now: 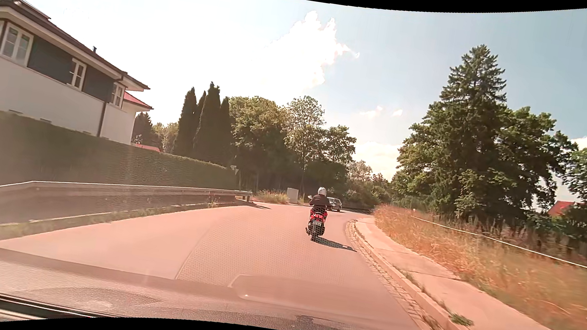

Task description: Follow the waypoints while adhering to traffic rules and regulations

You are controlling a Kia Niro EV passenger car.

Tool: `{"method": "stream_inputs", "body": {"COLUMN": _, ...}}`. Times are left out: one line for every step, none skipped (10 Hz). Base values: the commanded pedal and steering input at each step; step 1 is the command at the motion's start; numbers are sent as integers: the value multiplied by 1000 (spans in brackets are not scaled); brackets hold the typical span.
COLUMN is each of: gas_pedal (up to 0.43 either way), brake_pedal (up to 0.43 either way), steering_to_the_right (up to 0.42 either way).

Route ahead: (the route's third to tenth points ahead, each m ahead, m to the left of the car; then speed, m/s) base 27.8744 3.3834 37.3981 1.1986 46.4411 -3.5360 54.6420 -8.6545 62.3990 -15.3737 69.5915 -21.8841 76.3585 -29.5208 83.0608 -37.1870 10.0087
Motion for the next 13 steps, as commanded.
{"method": "stream_inputs", "body": {"gas_pedal": 209, "brake_pedal": 6, "steering_to_the_right": 10}}
{"method": "stream_inputs", "body": {"gas_pedal": 209, "brake_pedal": 6, "steering_to_the_right": 9}}
{"method": "stream_inputs", "body": {"gas_pedal": 209, "brake_pedal": 6, "steering_to_the_right": 10}}
{"method": "stream_inputs", "body": {"gas_pedal": 209, "brake_pedal": 6, "steering_to_the_right": 10}}
{"method": "stream_inputs", "body": {"gas_pedal": 220, "brake_pedal": 6, "steering_to_the_right": 13}}
{"method": "stream_inputs", "body": {"gas_pedal": 220, "brake_pedal": 6, "steering_to_the_right": 16}}
{"method": "stream_inputs", "body": {"gas_pedal": 220, "brake_pedal": 6, "steering_to_the_right": 20}}
{"method": "stream_inputs", "body": {"gas_pedal": 228, "brake_pedal": 6, "steering_to_the_right": 24}}
{"method": "stream_inputs", "body": {"gas_pedal": 228, "brake_pedal": 6, "steering_to_the_right": 27}}
{"method": "stream_inputs", "body": {"gas_pedal": 228, "brake_pedal": 6, "steering_to_the_right": 28}}
{"method": "stream_inputs", "body": {"gas_pedal": 228, "brake_pedal": 6, "steering_to_the_right": 28}}
{"method": "stream_inputs", "body": {"gas_pedal": 228, "brake_pedal": 6, "steering_to_the_right": 29}}
{"method": "stream_inputs", "body": {"gas_pedal": 228, "brake_pedal": 6, "steering_to_the_right": 29}}
